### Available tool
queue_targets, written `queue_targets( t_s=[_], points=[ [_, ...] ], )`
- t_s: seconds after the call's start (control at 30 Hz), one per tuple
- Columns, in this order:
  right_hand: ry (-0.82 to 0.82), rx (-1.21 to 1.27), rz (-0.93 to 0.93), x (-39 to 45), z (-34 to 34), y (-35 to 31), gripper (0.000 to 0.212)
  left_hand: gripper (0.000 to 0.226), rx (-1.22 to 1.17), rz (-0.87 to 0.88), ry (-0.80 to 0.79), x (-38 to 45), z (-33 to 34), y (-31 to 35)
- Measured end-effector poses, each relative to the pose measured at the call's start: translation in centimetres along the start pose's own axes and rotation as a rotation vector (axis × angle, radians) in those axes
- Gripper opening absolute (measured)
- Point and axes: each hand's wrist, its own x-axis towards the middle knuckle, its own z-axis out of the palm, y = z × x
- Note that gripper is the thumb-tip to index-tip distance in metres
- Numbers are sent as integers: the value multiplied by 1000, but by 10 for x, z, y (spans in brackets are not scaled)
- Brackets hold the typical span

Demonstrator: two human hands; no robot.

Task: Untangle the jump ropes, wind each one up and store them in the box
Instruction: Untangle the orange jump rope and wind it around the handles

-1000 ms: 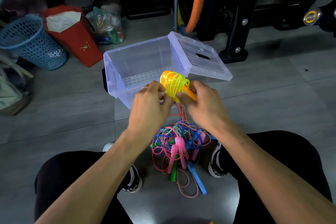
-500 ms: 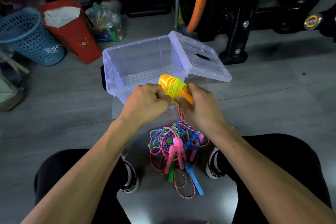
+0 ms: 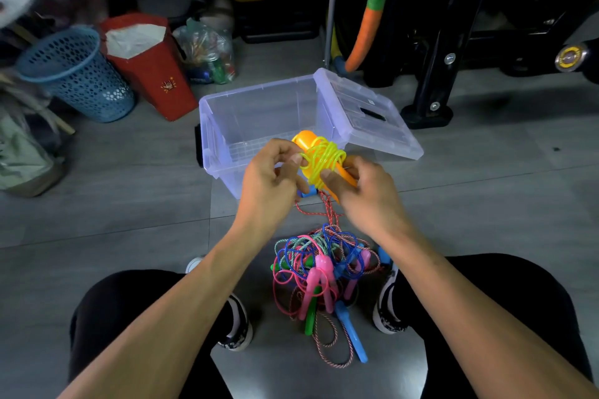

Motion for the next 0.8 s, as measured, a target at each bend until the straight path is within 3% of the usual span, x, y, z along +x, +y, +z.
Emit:
queue_targets(
  t_s=[0.1,0.37,0.5,0.6,0.7,0.8],
  points=[
    [11,-150,-73,0,-1,5,21,18,320,114,-58,3,0,-1],
    [41,-283,-134,9,0,24,28,20,440,118,-227,10,-13,2],
    [-13,-214,-154,8,-1,21,24,22,330,-13,-171,8,-21,-3],
    [-104,-8,-9,7,6,18,16,19,88,-131,-90,3,-24,-6],
    [-233,231,169,8,22,17,24,7,-167,-328,-22,-2,-24,-7],
    [-275,367,242,8,43,13,21,36,-335,-520,-35,1,-33,-19]
  ],
)
